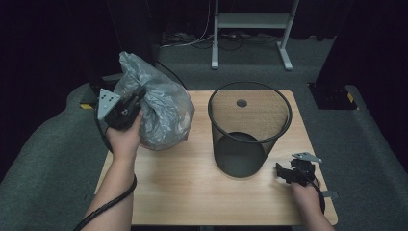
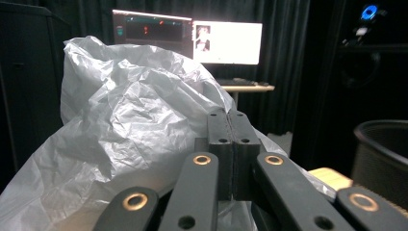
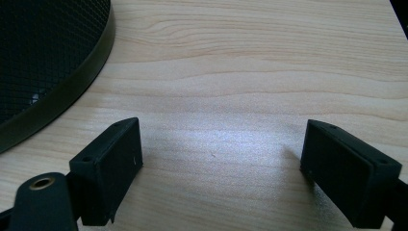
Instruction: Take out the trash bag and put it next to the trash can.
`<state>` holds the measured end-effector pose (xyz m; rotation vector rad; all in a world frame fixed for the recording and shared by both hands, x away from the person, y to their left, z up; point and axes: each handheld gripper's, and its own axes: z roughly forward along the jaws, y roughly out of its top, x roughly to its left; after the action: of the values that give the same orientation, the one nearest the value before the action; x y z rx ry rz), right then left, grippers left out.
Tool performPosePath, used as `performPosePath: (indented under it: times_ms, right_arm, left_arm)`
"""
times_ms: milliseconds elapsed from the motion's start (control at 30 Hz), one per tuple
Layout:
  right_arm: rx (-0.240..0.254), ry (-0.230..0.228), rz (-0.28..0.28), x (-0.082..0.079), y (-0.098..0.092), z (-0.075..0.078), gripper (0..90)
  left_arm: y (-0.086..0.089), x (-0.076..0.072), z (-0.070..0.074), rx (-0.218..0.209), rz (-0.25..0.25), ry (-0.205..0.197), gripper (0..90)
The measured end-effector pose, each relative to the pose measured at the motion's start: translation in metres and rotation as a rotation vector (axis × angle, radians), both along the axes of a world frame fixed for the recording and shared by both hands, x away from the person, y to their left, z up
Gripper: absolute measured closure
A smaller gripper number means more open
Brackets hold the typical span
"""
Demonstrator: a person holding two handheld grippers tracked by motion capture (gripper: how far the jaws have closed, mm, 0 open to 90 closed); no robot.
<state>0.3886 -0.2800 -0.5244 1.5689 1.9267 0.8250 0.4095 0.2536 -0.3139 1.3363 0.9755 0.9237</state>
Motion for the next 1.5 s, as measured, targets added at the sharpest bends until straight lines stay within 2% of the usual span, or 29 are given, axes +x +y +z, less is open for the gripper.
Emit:
performPosePath:
  times_ms: [100, 233, 300, 400, 567, 667, 800, 867, 1067, 1133, 1167, 1267, 1333, 1400, 1500]
  right_arm:
    - [-0.001, -0.001, 0.003, 0.0, 0.001, 0.0, 14.3]
    - [-0.001, -0.002, 0.012, 0.0, 0.001, 0.0, 14.5]
    - [-0.001, -0.003, 0.016, 0.0, 0.0, 0.0, 14.5]
    - [-0.001, -0.003, 0.02, -0.001, 0.001, 0.0, 14.6]
    - [-0.005, -0.005, 0.029, 0.0, 0.001, 0.0, 14.6]
    - [-0.002, -0.002, 0.032, 0.0, 0.002, 0.0, 14.6]
    - [0.002, 0.002, 0.032, 0.0, 0.003, 0.0, 14.6]
    - [0.0, -0.001, 0.034, 0.0, 0.003, 0.0, 14.6]
    - [-0.001, -0.002, 0.039, 0.0, 0.002, 0.0, 14.6]
    - [-0.005, -0.004, 0.045, 0.0, 0.002, 0.0, 14.6]
    - [-0.007, -0.006, 0.049, 0.0, 0.002, 0.0, 14.5]
    - [-0.007, -0.007, 0.053, 0.001, 0.002, 0.0, 14.5]
    - [-0.006, -0.006, 0.054, 0.001, 0.002, 0.0, 14.5]
    - [0.001, 0.0, 0.049, 0.001, 0.003, 0.0, 14.5]
    - [0.002, 0.0, 0.05, 0.001, 0.003, 0.0, 14.5]
  left_arm:
    - [-0.007, 0.014, -0.014, 0.017, 0.009, 0.042, 89.7]
    - [-0.016, 0.024, -0.049, -0.002, 0.009, 0.13, 89.7]
    - [-0.021, 0.024, -0.067, -0.012, 0.002, 0.17, 89.6]
    - [-0.028, 0.023, -0.087, -0.006, -0.008, 0.213, 89.5]
    - [-0.038, 0.02, -0.103, 0.014, -0.04, 0.265, 88.5]
    - [-0.041, 0.015, -0.106, 0.003, -0.052, 0.277, 82.1]
    - [-0.042, 0.005, -0.104, -0.008, -0.107, 0.3, 60.4]
    - [-0.04, -0.003, -0.101, -0.017, -0.116, 0.314, 51.0]
    - [-0.033, -0.033, -0.094, 0.018, -0.118, 0.288, 31.3]
    - [-0.027, -0.046, -0.092, -0.011, -0.152, 0.281, 28.4]
    - [-0.026, -0.05, -0.091, -0.013, -0.154, 0.275, 26.4]
    - [-0.021, -0.067, -0.089, -0.01, -0.153, 0.261, 24.2]
    - [-0.016, -0.076, -0.092, 0.014, -0.139, 0.267, 24.0]
    - [-0.009, -0.08, -0.1, 0.069, -0.107, 0.296, 22.3]
    - [0.004, -0.082, -0.117, 0.109, -0.068, 0.366, 19.7]
